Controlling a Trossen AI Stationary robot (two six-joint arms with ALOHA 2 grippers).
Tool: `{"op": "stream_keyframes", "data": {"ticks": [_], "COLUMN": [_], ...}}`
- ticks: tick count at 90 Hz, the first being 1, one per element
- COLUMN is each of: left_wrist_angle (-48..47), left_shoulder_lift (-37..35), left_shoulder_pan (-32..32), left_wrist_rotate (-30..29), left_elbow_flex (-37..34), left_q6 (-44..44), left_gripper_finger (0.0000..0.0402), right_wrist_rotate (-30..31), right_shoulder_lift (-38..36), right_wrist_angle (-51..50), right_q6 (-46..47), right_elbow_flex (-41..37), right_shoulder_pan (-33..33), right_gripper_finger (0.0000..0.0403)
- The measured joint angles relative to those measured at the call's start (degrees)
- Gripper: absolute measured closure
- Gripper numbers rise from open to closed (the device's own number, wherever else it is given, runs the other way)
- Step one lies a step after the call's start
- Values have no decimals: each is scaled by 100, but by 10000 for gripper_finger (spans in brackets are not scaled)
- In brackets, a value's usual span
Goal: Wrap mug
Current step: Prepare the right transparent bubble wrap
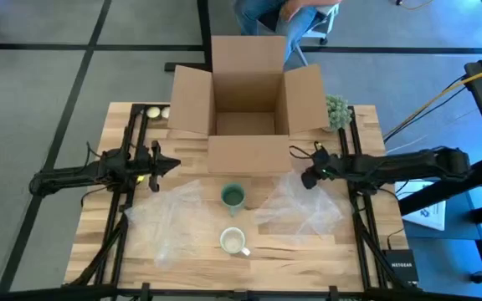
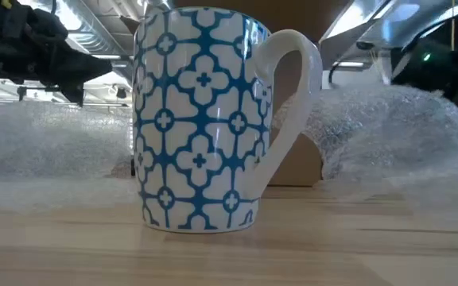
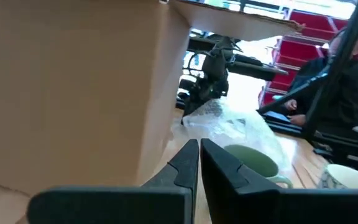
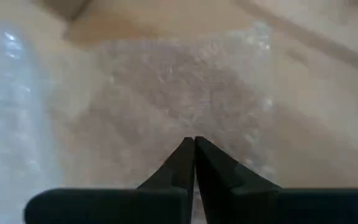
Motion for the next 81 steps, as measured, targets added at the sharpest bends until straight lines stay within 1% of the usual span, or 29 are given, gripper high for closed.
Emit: {"op": "stream_keyframes", "data": {"ticks": [7,15,22,31,47,56,61,72,81], "left_wrist_angle": [0,9,10,8,4,4,3,0,2], "left_shoulder_lift": [4,4,4,4,4,4,4,4,4], "left_shoulder_pan": [0,-2,-2,-2,-2,-2,-2,-2,-2], "left_wrist_rotate": [-3,-6,-22,-25,-25,-25,-25,-25,-58], "left_elbow_flex": [0,0,0,0,0,0,0,0,0], "left_q6": [40,99,103,103,103,103,103,129,222], "left_gripper_finger": [402,402,402,402,402,402,402,402,402], "right_wrist_rotate": [152,437,440,52,-1016,-1463,-1602,-1565,-1258], "right_shoulder_lift": [274,364,372,269,-26,-323,-519,-824,-827], "right_wrist_angle": [146,11,-187,-601,-2068,-2713,-2867,-2804,-2725], "right_q6": [-196,-443,-702,-1075,-1339,-1391,-1333,-841,-596], "right_elbow_flex": [39,183,386,867,1726,2056,2177,2177,2050], "right_shoulder_pan": [-338,-659,-862,-985,-967,-688,-441,216,840], "right_gripper_finger": [402,402,402,402,402,402,402,402,402]}}
